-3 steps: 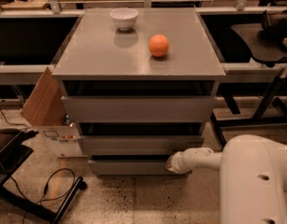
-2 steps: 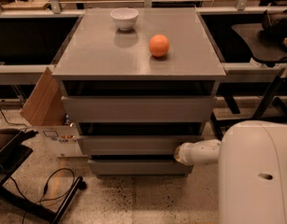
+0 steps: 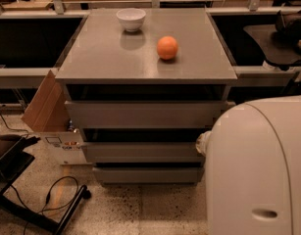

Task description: Close bottom drawer

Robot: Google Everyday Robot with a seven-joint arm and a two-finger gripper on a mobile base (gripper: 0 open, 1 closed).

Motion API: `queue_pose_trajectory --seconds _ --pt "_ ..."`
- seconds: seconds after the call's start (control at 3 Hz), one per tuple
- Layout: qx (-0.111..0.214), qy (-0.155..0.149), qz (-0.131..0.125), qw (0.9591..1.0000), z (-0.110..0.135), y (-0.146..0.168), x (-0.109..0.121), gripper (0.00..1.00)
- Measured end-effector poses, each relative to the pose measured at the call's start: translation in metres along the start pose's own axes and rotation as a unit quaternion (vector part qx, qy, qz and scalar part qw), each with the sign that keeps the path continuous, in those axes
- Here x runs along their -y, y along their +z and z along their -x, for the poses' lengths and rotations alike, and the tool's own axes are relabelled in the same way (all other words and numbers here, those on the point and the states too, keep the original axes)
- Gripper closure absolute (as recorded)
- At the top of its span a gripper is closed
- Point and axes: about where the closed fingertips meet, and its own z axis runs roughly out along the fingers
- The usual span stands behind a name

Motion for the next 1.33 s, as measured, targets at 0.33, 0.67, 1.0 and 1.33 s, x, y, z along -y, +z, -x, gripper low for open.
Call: queue_pose_trajectory --seconds 0.33,0.67,1.0,1.33 --pt "-0.023 0.012 -0.014 0.9996 -0.016 -0.037 0.010 1.00" --pt "-0.023 0.012 -0.014 0.9996 -0.018 -0.036 0.010 1.00" --pt "-0.024 0.010 0.000 0.9997 -0.024 -0.042 0.000 1.00" --pt "-0.045 0.019 -0.004 0.9988 -0.055 -0.087 -0.008 1.00"
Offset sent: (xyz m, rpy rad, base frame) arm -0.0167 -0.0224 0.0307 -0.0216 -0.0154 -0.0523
